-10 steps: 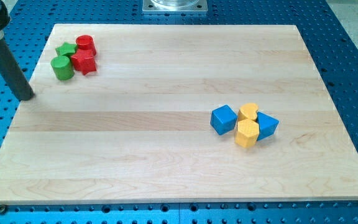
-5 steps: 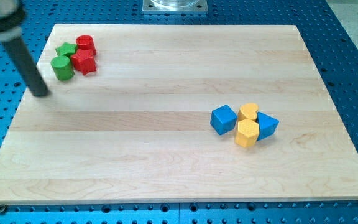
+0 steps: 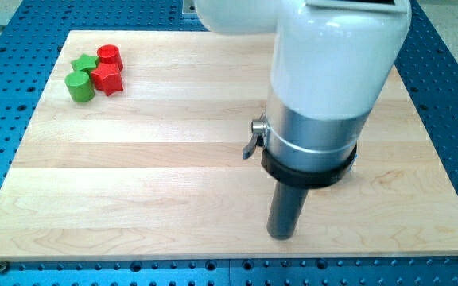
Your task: Push the yellow heart to the top center
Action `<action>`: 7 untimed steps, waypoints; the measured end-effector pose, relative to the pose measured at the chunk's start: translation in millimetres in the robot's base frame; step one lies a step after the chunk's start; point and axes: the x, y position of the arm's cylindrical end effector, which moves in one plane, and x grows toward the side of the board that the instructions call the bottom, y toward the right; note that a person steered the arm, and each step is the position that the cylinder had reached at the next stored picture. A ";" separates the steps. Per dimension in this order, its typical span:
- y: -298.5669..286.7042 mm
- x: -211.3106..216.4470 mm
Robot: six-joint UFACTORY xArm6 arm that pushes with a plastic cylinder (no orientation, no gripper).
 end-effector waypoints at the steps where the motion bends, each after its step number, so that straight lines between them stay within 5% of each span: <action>1: 5.9 -30.2; 2: 28.5 -63.2; 3: 44.1 -42.2; 6: 86.3 -134.4; 7: 52.7 -182.3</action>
